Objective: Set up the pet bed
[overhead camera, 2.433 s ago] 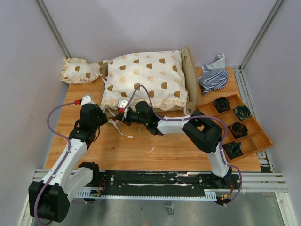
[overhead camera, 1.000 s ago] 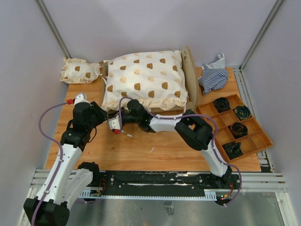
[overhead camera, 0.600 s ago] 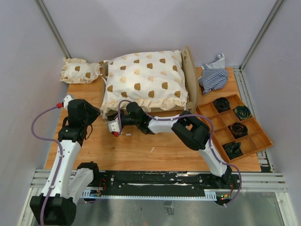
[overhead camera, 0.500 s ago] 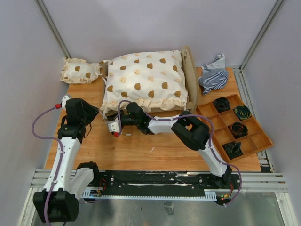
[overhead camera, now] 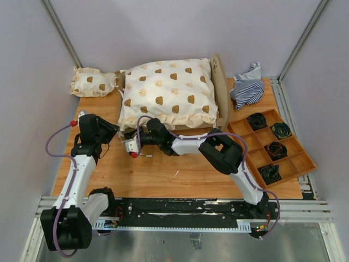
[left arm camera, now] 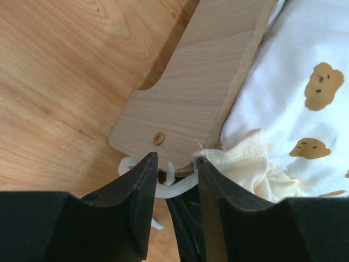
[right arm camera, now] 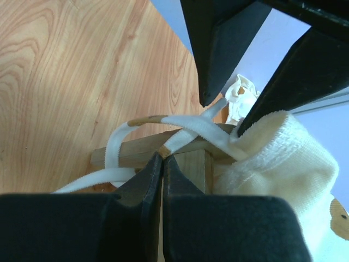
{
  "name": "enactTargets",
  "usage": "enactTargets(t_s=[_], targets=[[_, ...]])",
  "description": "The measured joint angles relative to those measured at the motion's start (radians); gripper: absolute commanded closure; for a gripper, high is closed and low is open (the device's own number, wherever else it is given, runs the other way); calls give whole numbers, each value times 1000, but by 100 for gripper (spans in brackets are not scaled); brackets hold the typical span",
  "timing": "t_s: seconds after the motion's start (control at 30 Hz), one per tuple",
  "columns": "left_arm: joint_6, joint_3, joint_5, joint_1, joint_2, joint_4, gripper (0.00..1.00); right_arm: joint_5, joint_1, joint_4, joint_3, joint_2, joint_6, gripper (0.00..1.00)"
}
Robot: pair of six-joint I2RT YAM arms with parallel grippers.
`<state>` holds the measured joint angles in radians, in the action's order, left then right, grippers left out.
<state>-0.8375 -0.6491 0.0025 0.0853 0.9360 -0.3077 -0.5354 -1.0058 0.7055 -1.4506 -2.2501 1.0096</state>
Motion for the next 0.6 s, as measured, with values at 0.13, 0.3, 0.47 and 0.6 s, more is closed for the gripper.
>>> enactTargets(t_s=[0.13, 0.3, 0.47, 0.6], targets=[[-1, 2, 13, 2, 5, 20, 66, 4, 0, 0, -11, -2, -11, 100], [0, 2, 13, 2, 5, 23, 71, 4, 0, 2, -25, -4, -22, 100], [6, 3, 0, 1, -3, 25, 73, 4, 0, 2, -28, -7, -33, 100], [20, 12, -41, 3, -16, 21, 85, 4, 0, 2, -31, -10, -41, 100]])
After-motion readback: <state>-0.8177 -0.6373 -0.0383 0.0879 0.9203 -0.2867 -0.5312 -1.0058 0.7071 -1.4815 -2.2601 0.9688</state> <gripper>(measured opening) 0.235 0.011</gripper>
